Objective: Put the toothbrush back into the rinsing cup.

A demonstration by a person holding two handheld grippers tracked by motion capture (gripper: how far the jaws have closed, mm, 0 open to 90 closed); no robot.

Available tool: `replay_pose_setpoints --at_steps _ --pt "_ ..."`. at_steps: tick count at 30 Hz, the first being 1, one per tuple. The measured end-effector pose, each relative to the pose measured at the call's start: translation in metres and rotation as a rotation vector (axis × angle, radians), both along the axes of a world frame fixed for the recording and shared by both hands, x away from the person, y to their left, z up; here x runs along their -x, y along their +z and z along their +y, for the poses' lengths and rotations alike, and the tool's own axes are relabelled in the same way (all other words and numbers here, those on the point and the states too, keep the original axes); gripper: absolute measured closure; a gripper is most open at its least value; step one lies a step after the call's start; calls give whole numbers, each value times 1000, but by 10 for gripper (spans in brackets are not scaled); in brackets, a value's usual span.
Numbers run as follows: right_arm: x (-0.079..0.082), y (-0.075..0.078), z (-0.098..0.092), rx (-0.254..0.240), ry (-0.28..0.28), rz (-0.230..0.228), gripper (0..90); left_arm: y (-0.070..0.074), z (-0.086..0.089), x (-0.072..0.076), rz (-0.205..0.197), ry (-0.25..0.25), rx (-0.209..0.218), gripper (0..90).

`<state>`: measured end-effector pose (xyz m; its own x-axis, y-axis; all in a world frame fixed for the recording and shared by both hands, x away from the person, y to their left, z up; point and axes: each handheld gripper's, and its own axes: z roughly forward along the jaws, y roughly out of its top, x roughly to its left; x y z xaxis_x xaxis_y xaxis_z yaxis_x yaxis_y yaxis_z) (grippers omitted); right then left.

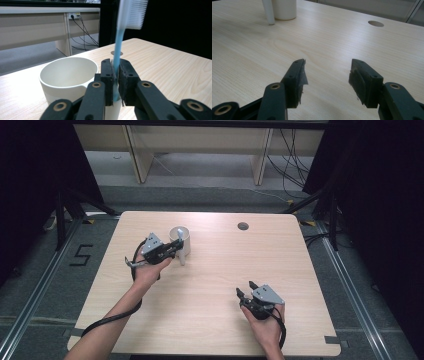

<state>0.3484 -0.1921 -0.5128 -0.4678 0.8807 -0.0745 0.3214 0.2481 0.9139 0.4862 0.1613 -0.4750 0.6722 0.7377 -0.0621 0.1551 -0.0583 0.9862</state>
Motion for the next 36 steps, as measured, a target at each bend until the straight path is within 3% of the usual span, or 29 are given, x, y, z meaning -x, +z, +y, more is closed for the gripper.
replay_pose_setpoints --at_steps 3,7,9,11,13,16,22,32,33,35,36 --pt "-1 -1 0 3 -3 -15 465 1 1 1 -1 -9 -13 753" --pt "0 -1 2 -18 6 24 464 3 3 3 1 -4 -25 635" --pt "-1 -1 1 6 4 1 464 4 4 4 7 -3 -23 567" --pt "2 -1 3 -23 -6 34 463 5 4 7 27 5 -34 506" --pt "0 -1 1 1 5 7 463 6 4 8 24 6 -43 444" --pt "-1 -2 1 5 8 3 461 8 5 12 23 11 -72 381" --pt "-1 -2 1 -5 0 10 453 12 6 19 25 0 -95 342" --pt "-1 -1 1 1 1 -1 450 16 12 29 29 -2 -102 316" --pt "0 -1 2 -16 2 16 450 16 13 30 27 -1 -99 315" --pt "-1 -1 0 2 0 -5 449 17 14 32 30 0 -98 313" --pt "0 -1 1 -12 -3 9 449 17 16 32 31 4 -99 312"
